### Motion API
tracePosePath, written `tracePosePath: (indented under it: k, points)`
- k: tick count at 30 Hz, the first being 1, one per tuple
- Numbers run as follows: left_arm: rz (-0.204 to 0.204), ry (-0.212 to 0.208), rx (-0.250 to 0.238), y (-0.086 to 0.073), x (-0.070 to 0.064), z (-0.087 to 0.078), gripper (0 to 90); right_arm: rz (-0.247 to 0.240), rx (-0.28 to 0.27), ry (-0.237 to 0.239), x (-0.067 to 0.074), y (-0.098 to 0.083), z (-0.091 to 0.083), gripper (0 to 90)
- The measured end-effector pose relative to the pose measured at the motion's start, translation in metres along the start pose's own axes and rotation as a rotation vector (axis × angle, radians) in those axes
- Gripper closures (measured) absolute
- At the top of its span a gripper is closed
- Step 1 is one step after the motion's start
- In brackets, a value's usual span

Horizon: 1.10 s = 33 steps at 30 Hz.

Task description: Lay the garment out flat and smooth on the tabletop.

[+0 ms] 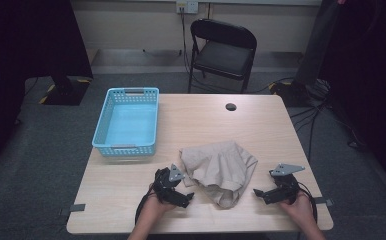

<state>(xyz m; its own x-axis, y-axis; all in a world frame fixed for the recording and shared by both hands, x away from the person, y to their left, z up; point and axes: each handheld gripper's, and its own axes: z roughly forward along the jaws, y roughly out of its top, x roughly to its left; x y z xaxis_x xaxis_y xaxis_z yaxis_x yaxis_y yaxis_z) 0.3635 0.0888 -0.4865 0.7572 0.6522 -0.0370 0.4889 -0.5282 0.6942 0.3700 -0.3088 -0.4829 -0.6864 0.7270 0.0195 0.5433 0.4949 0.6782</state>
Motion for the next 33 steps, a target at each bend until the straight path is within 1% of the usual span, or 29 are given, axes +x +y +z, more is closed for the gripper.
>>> tracePosePath:
  k: [8, 13, 16, 18, 20, 23, 25, 28, 30, 32, 33]
  points:
    - [-0.007, 0.009, -0.001, 0.0, -0.001, -0.001, 0.2, 0.001, 0.0, -0.001, 0.0, 0.0, 0.0, 0.0]
    - [-0.01, 0.01, 0.004, 0.0, -0.001, -0.001, 0.3, -0.008, -0.001, 0.007, 0.001, 0.0, 0.0, 0.0]
    - [-0.015, 0.014, -0.001, 0.002, -0.002, -0.002, 3.1, -0.01, -0.007, 0.014, 0.001, 0.0, -0.001, 2.2]
    - [-0.019, 0.0, -0.018, 0.003, -0.002, -0.005, 3.0, 0.001, -0.02, 0.041, 0.001, 0.0, -0.002, 3.7]
    - [-0.027, -0.003, -0.037, 0.005, -0.003, -0.007, 3.0, 0.007, -0.031, 0.062, 0.002, 0.0, -0.002, 4.6]
    - [-0.041, -0.023, -0.067, 0.008, -0.003, -0.01, 3.0, -0.016, -0.043, 0.066, 0.006, 0.004, -0.004, 5.5]
    - [-0.046, -0.04, -0.084, 0.009, -0.003, -0.01, 3.1, -0.019, -0.062, 0.083, 0.008, 0.008, -0.005, 6.8]
    - [-0.06, -0.055, -0.111, 0.011, -0.005, -0.011, 4.1, -0.027, -0.095, 0.111, 0.012, 0.013, -0.008, 9.9]
    - [-0.052, -0.056, -0.128, 0.012, -0.006, -0.012, 6.5, -0.04, -0.108, 0.129, 0.014, 0.016, -0.009, 15.0]
    - [-0.043, -0.072, -0.141, 0.013, -0.007, -0.012, 10.5, -0.059, -0.121, 0.141, 0.018, 0.018, -0.009, 17.9]
    - [-0.041, -0.078, -0.152, 0.013, -0.007, -0.012, 12.8, -0.065, -0.125, 0.151, 0.019, 0.019, -0.009, 21.1]
